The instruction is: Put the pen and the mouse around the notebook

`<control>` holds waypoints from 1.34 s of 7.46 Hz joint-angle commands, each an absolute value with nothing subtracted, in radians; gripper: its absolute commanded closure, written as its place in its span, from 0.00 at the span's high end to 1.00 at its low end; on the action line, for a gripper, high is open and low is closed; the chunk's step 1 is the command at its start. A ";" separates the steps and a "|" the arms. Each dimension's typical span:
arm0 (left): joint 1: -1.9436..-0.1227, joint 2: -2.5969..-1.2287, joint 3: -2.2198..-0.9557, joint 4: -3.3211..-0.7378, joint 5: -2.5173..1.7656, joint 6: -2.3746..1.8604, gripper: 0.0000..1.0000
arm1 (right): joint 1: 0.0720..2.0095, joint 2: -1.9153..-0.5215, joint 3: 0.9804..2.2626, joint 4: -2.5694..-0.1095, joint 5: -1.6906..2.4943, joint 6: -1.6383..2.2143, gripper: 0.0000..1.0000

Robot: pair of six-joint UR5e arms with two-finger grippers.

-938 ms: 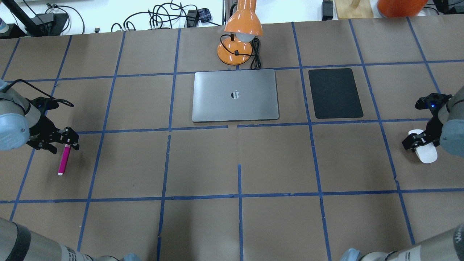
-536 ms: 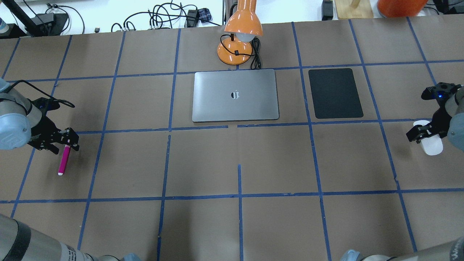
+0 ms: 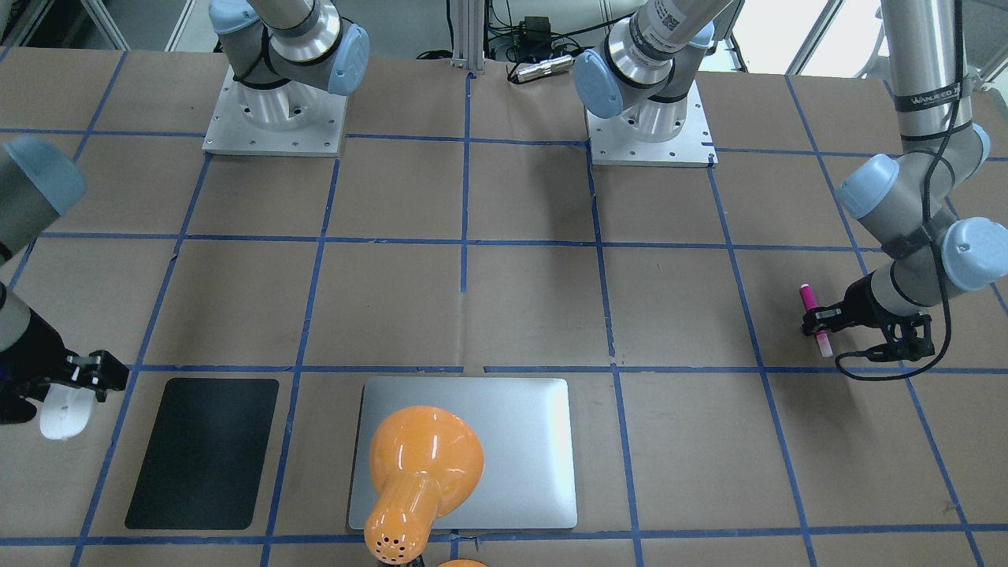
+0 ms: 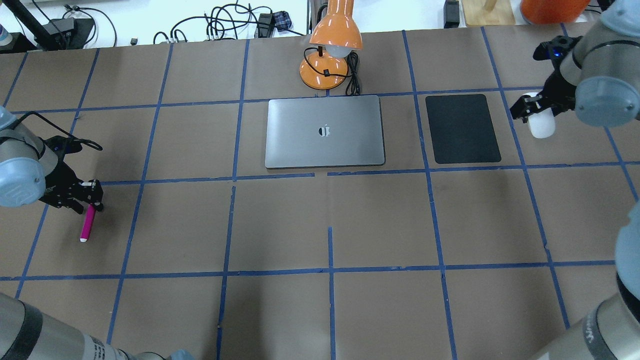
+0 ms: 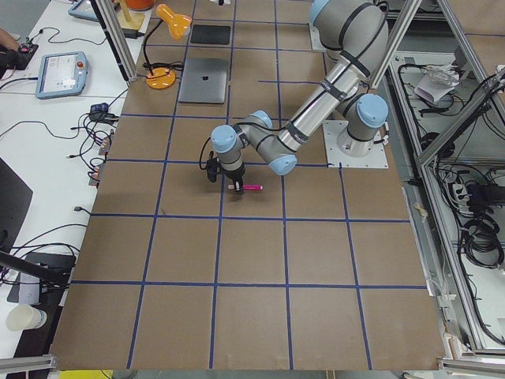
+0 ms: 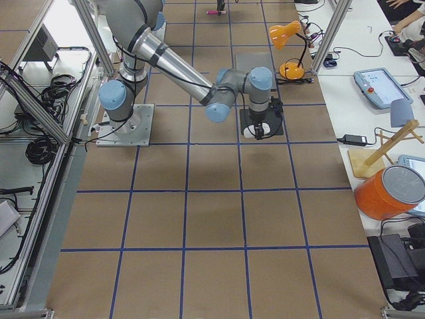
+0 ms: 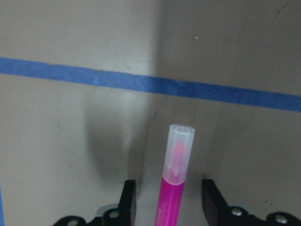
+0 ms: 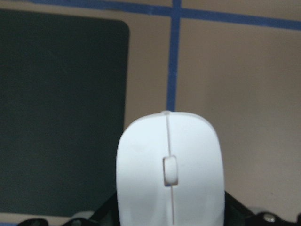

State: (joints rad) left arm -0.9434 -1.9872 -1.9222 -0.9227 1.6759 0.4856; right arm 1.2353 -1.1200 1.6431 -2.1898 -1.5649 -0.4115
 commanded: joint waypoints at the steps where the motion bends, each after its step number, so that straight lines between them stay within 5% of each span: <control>1: -0.945 -1.985 -1.922 -0.933 1.669 0.479 0.00 | 1.407 -0.987 1.511 -2.152 -1.563 -0.155 0.35; 6: -0.995 -1.985 -1.841 -0.933 1.626 0.354 0.00 | 1.436 -0.937 1.520 -2.092 -1.575 -0.078 0.46; 10: -1.291 -1.934 -1.753 -1.060 1.556 -0.294 0.00 | 1.424 -0.940 1.525 -2.046 -1.606 -0.100 0.47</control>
